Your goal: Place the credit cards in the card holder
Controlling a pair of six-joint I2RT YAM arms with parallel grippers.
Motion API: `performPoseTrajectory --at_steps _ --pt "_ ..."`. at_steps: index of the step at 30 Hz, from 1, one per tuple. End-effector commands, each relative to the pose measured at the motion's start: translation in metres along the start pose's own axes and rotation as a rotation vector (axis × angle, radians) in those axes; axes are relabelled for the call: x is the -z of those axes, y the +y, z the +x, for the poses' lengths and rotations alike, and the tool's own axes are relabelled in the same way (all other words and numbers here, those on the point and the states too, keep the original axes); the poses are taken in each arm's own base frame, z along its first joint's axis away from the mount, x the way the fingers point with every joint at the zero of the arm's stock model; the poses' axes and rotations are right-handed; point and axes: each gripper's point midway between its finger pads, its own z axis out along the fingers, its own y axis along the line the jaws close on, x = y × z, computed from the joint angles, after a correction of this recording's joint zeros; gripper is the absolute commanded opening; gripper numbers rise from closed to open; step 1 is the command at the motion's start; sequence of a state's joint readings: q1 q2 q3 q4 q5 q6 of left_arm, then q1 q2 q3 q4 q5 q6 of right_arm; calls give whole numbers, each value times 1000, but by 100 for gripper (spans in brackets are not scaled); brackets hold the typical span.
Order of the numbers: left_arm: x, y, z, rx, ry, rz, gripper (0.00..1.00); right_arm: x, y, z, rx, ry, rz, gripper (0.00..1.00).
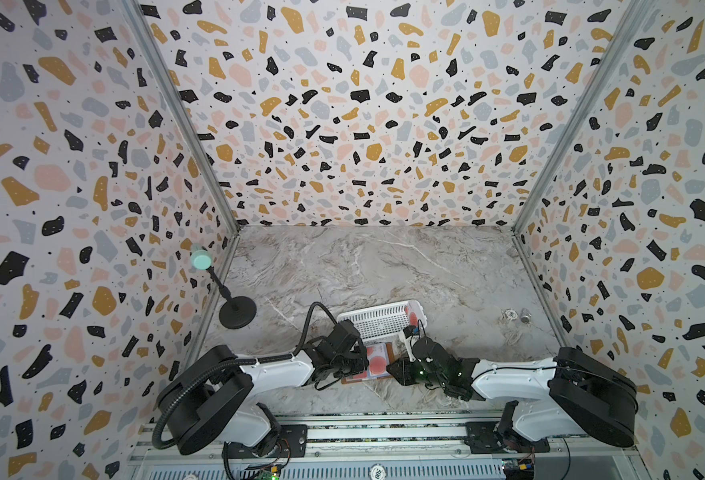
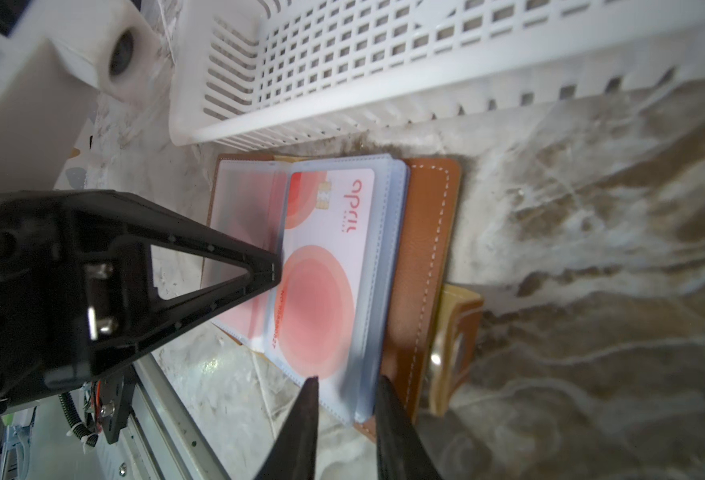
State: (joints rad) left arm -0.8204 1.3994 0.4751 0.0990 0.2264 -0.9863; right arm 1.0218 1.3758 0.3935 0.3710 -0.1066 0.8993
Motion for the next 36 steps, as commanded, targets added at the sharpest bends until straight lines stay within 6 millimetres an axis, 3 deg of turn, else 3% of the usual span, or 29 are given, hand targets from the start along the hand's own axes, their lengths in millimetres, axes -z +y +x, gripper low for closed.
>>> performPoseTrajectory --at_steps 1,17,28,36 --pt "-3 11 9 0 20 -19 1 -1 11 -9 -8 -21 -34 26" --pt "-3 10 12 15 14 9 0 -2 18 -10 -5 -31 -87 22" --pt "-7 -31 10 13 -22 163 0 2 18 -17 -17 -79 -80 16" --pt "-12 -65 9 -8 -36 258 3 12 6 -13 -25 -81 -21 12"
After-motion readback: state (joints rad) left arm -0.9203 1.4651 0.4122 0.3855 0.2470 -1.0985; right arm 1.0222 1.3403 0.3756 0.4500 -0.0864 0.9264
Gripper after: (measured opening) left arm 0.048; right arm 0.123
